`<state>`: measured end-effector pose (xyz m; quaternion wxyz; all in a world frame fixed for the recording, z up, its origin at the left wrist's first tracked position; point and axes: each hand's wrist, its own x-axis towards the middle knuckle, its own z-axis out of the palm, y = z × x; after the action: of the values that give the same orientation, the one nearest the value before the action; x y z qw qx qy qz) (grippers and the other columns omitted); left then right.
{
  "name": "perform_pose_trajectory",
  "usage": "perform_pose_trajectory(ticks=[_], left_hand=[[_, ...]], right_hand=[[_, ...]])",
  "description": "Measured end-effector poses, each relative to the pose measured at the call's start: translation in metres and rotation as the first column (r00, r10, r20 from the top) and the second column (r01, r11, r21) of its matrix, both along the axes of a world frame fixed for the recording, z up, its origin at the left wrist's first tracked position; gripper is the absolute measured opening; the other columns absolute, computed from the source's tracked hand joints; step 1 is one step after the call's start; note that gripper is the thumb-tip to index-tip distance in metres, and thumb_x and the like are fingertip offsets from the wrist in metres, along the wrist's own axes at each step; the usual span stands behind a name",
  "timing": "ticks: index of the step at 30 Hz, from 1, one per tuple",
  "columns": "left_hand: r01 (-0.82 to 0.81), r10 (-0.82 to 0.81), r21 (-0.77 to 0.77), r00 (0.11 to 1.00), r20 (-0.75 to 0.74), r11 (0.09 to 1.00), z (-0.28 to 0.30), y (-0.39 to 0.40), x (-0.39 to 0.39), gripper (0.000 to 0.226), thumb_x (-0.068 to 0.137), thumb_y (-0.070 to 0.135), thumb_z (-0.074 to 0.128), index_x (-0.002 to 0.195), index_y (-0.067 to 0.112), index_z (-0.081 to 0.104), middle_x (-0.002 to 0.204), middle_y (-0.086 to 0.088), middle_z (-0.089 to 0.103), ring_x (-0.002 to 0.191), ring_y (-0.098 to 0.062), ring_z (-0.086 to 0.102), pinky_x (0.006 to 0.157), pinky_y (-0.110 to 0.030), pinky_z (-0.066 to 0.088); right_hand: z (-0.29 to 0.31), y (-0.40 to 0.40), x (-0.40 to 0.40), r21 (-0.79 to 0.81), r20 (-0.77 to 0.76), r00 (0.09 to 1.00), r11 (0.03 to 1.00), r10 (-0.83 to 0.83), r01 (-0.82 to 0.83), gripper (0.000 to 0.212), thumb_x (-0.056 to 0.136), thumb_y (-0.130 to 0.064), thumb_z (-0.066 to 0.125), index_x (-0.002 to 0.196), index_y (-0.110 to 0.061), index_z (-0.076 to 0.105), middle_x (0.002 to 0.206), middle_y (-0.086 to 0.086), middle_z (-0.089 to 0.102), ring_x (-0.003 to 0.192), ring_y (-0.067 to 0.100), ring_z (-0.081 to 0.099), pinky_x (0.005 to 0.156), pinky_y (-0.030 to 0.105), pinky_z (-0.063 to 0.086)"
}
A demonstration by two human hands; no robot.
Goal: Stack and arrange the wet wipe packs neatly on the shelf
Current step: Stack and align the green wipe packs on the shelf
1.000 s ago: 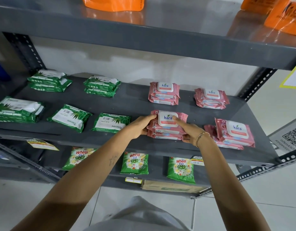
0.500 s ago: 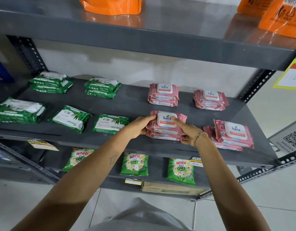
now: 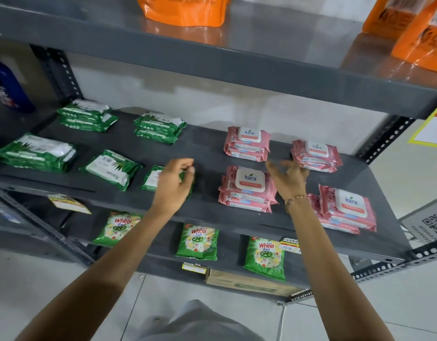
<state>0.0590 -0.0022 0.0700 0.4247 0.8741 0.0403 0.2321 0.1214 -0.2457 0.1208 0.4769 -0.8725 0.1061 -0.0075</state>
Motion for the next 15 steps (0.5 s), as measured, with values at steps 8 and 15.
perform_pose_trajectory(ticks=[8,15], left_hand=[[-0.285,0.360,0.361,0.919,-0.160,0.888,-0.081,0.181,-0.089,0.048,0.094,0.018,0.037,0.136,-0.007,0.038,0.134,-0.030,0.045,0.126,-0.044,0.038,0.107,-0.051,0.031],[0.087,0.216,0.710,0.921,-0.325,0.699,-0.105,0.281,-0.102,0.064,0.096,0.038,0.023,0.140,-0.004,0.037,0.146,-0.019,0.042,0.141,-0.028,0.026,0.118,-0.030,-0.002]], right_hand=[[-0.023,0.145,-0.033,-0.179,0.267,0.843,0.884,0.467,-0.432,0.031,0.082,-0.022,0.064,0.110,-0.010,0.059,0.115,0.008,0.045,0.110,0.030,0.054,0.098,0.038,0.044],[-0.072,0.221,-0.021,-0.541,-0.296,0.740,0.533,0.604,-0.651,0.091,0.077,-0.036,0.069,0.147,-0.018,0.014,0.159,0.008,0.005,0.146,0.028,0.003,0.116,0.053,0.006]])
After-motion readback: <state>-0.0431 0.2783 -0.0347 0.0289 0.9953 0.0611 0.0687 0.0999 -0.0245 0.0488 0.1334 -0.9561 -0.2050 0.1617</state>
